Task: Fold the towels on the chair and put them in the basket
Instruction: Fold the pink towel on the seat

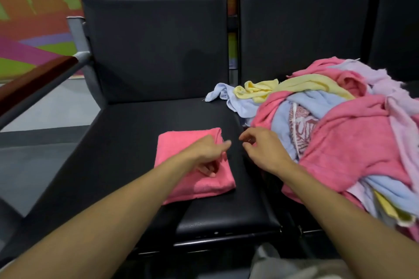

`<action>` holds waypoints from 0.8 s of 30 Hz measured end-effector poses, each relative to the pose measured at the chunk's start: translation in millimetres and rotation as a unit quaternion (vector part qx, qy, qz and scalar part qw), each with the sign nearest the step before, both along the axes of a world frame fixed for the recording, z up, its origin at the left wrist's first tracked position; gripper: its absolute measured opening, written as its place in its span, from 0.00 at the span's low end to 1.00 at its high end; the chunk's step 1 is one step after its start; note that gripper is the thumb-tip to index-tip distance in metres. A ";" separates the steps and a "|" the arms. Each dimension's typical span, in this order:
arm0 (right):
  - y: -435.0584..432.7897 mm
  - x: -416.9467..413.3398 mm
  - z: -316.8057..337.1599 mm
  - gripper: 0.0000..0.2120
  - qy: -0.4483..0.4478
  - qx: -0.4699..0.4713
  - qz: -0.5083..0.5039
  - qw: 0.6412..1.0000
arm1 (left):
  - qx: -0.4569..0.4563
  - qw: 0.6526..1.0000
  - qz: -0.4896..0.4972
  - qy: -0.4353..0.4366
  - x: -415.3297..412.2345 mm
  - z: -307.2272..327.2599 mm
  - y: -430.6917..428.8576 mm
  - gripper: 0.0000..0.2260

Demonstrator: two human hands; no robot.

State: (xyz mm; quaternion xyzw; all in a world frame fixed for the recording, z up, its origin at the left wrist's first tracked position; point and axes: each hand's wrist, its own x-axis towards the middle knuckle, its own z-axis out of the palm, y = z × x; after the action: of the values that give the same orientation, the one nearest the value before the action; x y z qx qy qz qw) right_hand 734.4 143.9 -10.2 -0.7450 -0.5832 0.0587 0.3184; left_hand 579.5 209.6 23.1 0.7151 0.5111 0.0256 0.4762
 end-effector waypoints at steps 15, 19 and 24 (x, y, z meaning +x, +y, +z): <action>11.1 -95.5 20.2 0.21 -0.215 -0.190 0.206 0.936 | 0.389 0.889 -0.200 0.137 -167.6 -38.6 60.7 0.33; 33.3 -109.9 22.1 0.19 -0.233 -0.223 0.187 0.928 | 0.368 0.899 -0.207 0.122 -196.7 -29.6 61.8 0.32; 51.2 -117.9 15.5 0.31 -0.262 -0.275 0.189 0.906 | 0.317 0.918 -0.241 -0.005 -222.4 -22.3 49.8 0.17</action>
State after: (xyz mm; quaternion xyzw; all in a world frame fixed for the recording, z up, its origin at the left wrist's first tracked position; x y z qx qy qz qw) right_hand 616.5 195.1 5.3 -0.6677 -0.7359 0.0782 -0.0807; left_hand 357.1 259.5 0.8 0.9297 0.2864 0.0745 0.2192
